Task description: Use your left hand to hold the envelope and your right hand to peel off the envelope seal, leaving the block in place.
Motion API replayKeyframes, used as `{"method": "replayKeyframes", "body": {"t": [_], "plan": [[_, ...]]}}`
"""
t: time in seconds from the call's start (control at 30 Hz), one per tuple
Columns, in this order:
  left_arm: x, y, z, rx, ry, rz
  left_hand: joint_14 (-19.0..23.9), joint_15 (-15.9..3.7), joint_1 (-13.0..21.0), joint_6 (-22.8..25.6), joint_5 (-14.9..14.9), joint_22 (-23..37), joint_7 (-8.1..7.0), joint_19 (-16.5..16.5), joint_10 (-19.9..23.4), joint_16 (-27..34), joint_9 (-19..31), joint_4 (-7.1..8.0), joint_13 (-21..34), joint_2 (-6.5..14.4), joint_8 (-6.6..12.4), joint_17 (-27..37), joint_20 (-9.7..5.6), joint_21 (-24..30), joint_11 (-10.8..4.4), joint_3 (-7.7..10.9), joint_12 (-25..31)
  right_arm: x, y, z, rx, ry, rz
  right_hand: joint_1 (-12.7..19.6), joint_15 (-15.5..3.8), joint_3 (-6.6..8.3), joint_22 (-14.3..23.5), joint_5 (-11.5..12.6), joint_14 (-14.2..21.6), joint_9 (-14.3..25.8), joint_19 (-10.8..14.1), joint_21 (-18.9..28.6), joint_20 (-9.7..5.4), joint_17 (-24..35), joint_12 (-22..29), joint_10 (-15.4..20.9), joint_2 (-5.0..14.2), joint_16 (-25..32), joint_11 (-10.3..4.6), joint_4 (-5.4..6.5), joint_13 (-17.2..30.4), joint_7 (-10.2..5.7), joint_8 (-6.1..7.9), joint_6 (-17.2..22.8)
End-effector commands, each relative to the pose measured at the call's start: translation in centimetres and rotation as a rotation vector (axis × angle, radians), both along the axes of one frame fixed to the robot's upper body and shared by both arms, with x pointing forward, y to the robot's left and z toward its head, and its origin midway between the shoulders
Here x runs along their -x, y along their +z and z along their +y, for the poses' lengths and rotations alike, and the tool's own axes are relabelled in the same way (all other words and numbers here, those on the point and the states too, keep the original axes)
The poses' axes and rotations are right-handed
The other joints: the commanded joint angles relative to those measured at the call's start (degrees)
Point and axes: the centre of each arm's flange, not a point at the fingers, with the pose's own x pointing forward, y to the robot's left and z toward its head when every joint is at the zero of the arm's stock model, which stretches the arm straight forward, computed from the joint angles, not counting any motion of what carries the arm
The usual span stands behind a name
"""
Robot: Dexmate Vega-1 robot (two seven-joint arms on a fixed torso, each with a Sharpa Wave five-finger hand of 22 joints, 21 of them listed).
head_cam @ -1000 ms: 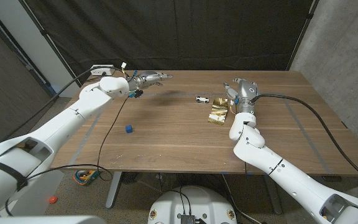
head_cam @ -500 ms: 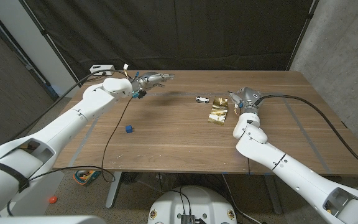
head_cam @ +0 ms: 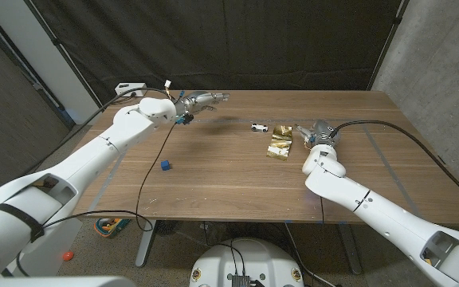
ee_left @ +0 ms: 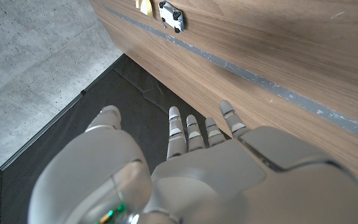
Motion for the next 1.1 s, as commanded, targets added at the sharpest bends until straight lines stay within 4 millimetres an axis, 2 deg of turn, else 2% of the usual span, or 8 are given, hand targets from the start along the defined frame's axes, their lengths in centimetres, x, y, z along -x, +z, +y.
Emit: {"method": "replayKeyframes", "body": {"t": [0.03, 0.23, 0.37, 0.6, 0.73, 0.77, 0.97, 1.1], "plan": [[-0.2, 0.2, -0.5, -0.007, 0.0, 0.003, 0.14, -0.01, -0.2, 0.49, 0.16, 0.15, -0.02, -3.6, 0.48, 0.49, 0.3, -0.02, 0.1, 0.11, 0.42, 0.04, 0.29, 0.28, 0.1, -0.29, 0.12, -0.2, -1.5, 0.2, -0.059, 0.086, 0.147, -0.16, 0.35, -0.19, 0.22, 0.63, -3.57, 0.0, -0.91, -0.44, 0.15, -0.1, -0.52, -2.34, 0.22, -0.87, 0.25, -0.16, 0.16, 0.6, 0.15, 1.09], [-0.3, 0.2, -0.5, -0.003, -0.002, 0.0, 0.06, -0.06, -0.1, 0.64, 0.17, 0.14, -0.02, -3.55, 0.28, 0.5, 0.31, -0.07, 0.12, 0.19, 0.4, -0.01, 0.23, 0.31, 0.19, -0.29, 0.04, -0.7, -1.9, 0.3, -0.131, 0.178, 0.195, 0.59, 2.44, 0.09, 0.38, 0.88, -8.87, -0.19, -2.8, -1.2, 0.57, -0.62, -1.0, -5.29, 0.97, -1.54, 1.12, -0.66, 0.02, 1.49, -0.13, 1.76], [-0.3, 0.3, -0.3, 0.0, -0.001, -0.003, 0.07, -0.11, -0.01, 0.7, 0.18, 0.13, -0.04, -3.57, 0.22, 0.54, 0.32, -0.11, 0.13, 0.26, 0.36, -0.05, 0.27, 0.3, 0.16, -0.29, 0.02, -1.1, -2.2, 0.2, -0.164, 0.217, 0.205, 0.87, 3.29, 0.4, 0.48, 0.93, -10.49, -0.25, -2.88, -1.19, 0.5, -0.81, -1.0, -5.99, 1.71, -1.58, 1.8, -0.74, -0.04, 2.14, -0.17, 2.23], [-0.5, 0.3, -0.2, 0.002, 0.0, -0.001, 0.02, -0.06, 0.12, 0.82, 0.19, 0.12, -0.02, -3.48, 0.04, 0.57, 0.34, -0.17, 0.15, 0.42, 0.32, -0.11, 0.27, 0.34, 0.17, -0.26, -0.05, -1.7, -2.3, 0.3, -0.219, 0.271, 0.197, 1.42, 4.17, 1.09, 0.95, 0.83, -12.65, -0.45, -3.29, -0.98, 0.45, -1.36, -0.34, -5.78, 3.52, -1.13, 2.45, -0.96, -0.23, 3.57, 0.92, 6.77], [-0.5, 0.4, 0.0, 0.002, 0.003, -0.005, -0.04, -0.07, 0.2, 0.81, 0.19, 0.12, 0.0, -3.48, -0.09, 0.57, 0.35, -0.18, 0.16, 0.54, 0.27, -0.13, 0.2, 0.34, 0.14, -0.23, -0.1, -2.0, -2.3, 0.4, -0.232, 0.31, 0.21, 2.39, 4.42, 1.62, 1.36, 0.64, -13.17, -0.56, -3.55, -0.65, 0.33, -1.78, 0.18, -4.96, 4.27, -0.97, 2.21, -1.62, -0.34, 4.41, 1.65, 9.7], [-0.5, 0.5, 0.1, 0.003, 0.005, -0.007, -0.04, -0.05, 0.2, 0.81, 0.19, 0.12, 0.0, -3.47, -0.09, 0.57, 0.35, -0.19, 0.16, 0.55, 0.27, -0.13, 0.21, 0.35, 0.18, -0.22, -0.1, -2.1, -2.3, 0.4, -0.236, 0.321, 0.214, 2.95, 4.38, 1.85, 1.54, 0.6, -13.24, -0.58, -3.46, -0.42, 0.2, -1.98, 0.34, -4.69, 4.46, -0.9, 2.05, -2.04, -0.38, 4.27, 2.12, 11.31], [-0.5, 0.4, 0.5, 0.009, 0.008, -0.004, -0.12, 0.02, 0.33, 0.78, 0.18, 0.12, 0.03, -3.48, -0.21, 0.58, 0.37, -0.22, 0.18, 0.78, 0.17, -0.17, 0.26, 0.35, 0.36, -0.16, -0.14, -2.0, -2.1, 0.5, -0.274, 0.377, 0.21, 5.71, 4.38, 3.14, 2.07, 0.59, -13.18, -0.71, -3.27, 0.36, -0.47, -2.5, 0.97, -3.29, 5.56, -0.71, 1.29, -3.85, -0.5, 5.63, 2.63, 14.02], [-0.6, 0.3, 0.6, 0.014, 0.007, -0.003, -0.26, -0.02, 0.43, 0.75, 0.17, 0.11, 0.01, -3.5, -0.39, 0.57, 0.39, -0.25, 0.2, 0.94, 0.08, -0.22, 0.11, 0.35, 0.42, -0.15, -0.2, -1.7, -1.9, 0.7, -0.294, 0.413, 0.206, 7.15, 4.35, 3.66, 2.46, 0.4, -12.9, -0.81, -2.87, 1.09, -0.82, -2.76, 1.39, -2.21, 5.71, -0.57, 0.71, -5.05, -0.6, 5.61, 3.11, 16.41]]}}
